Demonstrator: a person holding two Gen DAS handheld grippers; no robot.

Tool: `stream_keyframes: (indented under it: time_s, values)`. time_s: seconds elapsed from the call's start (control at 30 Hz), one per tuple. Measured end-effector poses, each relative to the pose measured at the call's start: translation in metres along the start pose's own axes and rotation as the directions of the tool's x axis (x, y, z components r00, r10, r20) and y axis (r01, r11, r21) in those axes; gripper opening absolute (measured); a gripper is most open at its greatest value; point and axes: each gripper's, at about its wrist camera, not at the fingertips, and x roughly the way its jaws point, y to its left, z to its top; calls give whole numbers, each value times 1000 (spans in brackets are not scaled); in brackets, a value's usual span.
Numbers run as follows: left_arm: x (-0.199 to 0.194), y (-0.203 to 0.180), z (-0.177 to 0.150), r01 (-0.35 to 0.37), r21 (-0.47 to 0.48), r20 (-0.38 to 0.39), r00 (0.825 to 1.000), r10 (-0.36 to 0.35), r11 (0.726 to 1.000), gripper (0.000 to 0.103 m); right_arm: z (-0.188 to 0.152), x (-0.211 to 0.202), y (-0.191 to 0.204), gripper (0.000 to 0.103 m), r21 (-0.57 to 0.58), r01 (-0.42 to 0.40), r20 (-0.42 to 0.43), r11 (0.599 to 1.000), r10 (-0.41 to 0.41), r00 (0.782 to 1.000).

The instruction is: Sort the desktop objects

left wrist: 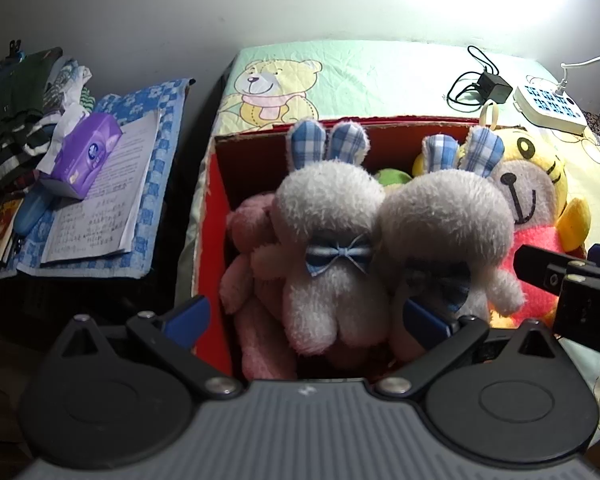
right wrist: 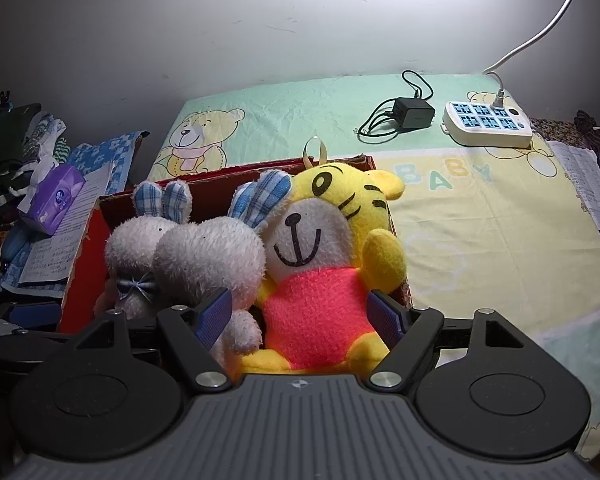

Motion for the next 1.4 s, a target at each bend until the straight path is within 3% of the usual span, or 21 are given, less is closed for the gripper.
stream_keyframes:
  time_s: [1.4]
  values:
    - [-14,5,-15,-25,-26,63,998,27,999,103,-7,0,11,77,-57,45,31,997,-44,999]
